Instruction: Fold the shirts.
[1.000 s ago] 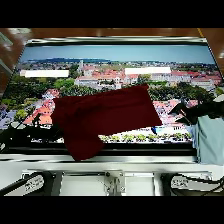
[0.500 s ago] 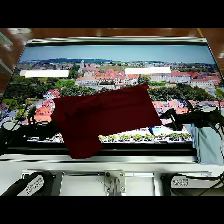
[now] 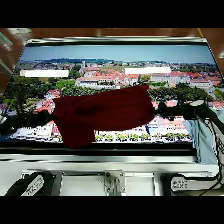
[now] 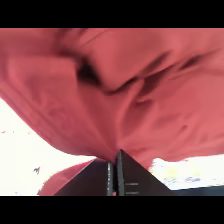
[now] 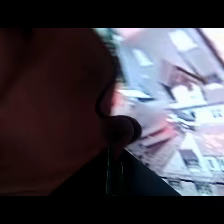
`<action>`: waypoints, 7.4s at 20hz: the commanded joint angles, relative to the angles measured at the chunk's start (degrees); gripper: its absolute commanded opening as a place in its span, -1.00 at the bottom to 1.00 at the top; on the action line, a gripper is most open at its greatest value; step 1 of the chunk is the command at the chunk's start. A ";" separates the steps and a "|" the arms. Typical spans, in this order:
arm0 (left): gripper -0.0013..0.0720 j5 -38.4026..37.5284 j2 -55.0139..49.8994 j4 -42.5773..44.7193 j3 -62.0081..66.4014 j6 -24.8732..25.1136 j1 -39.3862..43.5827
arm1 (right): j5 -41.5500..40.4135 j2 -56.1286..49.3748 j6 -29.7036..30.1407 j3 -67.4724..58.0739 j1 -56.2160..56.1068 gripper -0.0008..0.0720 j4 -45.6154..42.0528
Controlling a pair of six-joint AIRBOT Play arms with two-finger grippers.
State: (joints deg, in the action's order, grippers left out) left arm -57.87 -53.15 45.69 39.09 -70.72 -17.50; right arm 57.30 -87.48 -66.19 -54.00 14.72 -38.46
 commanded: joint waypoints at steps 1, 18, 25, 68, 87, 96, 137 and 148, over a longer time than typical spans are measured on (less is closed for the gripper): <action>-0.86 -7.08 4.24 -4.37 15.15 4.74 0.02 | 10.49 8.92 10.56 -9.27 -0.48 -0.81 3.54; -0.86 -14.80 23.93 20.17 77.42 -7.61 -0.11 | 12.26 60.63 -22.34 -49.03 3.50 -0.81 -44.96; -0.86 -32.50 23.91 22.43 67.30 -7.19 -0.11 | 36.46 55.21 -18.38 -46.84 3.50 -0.81 -52.19; -0.86 2.40 -32.15 12.61 22.14 -4.57 10.14 | -23.80 -5.27 -16.02 -12.26 -11.67 -0.81 -25.90; 0.86 -23.34 -28.57 20.00 28.39 -11.10 -1.33 | 2.95 5.53 -16.87 -15.50 0.92 0.48 -38.45; 0.86 -14.91 -14.08 14.03 -7.56 -4.28 -6.99 | 18.99 6.64 -4.81 -0.42 16.06 0.77 -20.15; -0.86 -5.77 -6.82 7.69 3.96 -0.02 1.38 | 6.40 6.56 -1.81 -2.91 1.29 -0.81 -12.66; -0.86 -7.30 -34.84 6.73 33.24 -1.16 2.89 | -13.14 -9.09 -10.36 -21.24 -10.29 -0.81 -15.37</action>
State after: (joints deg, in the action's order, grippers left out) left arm -63.96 -80.40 52.62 64.90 -71.61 -14.70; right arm 46.78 -91.26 -73.17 -69.58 5.80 -52.16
